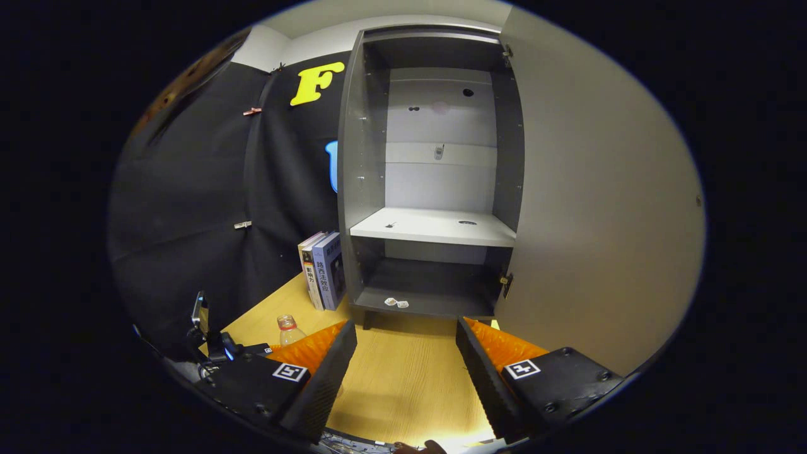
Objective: Open the cabinet door with the right hand, grasp the bottle in the cabinet with the left hand and place it on the coaster, then close the cabinet door with the right hand.
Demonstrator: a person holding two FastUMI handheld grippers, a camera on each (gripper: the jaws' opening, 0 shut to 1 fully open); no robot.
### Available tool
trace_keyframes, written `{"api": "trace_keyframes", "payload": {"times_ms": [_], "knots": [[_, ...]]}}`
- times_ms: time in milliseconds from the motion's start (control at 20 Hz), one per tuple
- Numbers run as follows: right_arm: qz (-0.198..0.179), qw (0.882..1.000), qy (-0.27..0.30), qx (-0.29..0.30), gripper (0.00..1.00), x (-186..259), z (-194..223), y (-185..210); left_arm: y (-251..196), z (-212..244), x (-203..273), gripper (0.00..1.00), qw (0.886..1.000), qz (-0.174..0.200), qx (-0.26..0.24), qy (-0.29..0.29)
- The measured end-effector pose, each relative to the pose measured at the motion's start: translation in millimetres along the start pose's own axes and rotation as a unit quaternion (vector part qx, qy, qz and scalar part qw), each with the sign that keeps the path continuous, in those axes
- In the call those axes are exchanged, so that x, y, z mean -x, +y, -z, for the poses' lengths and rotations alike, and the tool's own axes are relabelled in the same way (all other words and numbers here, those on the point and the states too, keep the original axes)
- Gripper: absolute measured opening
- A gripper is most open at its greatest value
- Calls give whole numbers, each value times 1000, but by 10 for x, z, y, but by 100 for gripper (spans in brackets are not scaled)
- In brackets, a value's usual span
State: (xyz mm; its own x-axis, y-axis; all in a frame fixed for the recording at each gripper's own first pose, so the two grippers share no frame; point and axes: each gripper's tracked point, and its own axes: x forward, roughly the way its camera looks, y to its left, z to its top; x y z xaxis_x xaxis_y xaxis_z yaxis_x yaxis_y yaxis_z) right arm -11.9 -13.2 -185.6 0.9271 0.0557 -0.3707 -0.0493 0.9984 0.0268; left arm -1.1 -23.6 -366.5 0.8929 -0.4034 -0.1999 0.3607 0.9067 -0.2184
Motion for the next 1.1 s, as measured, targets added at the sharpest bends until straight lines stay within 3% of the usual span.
{"api": "trace_keyframes", "payload": {"times_ms": [150,200,250,700,1100], "knots": [[-3,1000,1,-6,97,22,5,12,-20,62,41,83,1000,-9,-3,12],[-5,1000,0,-5,97,37,1,17,-47,57,51,86,1000,-7,-2,14],[-4,1000,-2,-2,97,49,-15,8,-95,41,55,95,1000,1,-1,16],[2,1000,-11,-9,97,178,-97,-52,-127,-177,66,95,1000,0,-17,11],[34,997,-68,1,97,612,-659,-202,-437,-1489,123,95,995,35,-69,-55]]}}
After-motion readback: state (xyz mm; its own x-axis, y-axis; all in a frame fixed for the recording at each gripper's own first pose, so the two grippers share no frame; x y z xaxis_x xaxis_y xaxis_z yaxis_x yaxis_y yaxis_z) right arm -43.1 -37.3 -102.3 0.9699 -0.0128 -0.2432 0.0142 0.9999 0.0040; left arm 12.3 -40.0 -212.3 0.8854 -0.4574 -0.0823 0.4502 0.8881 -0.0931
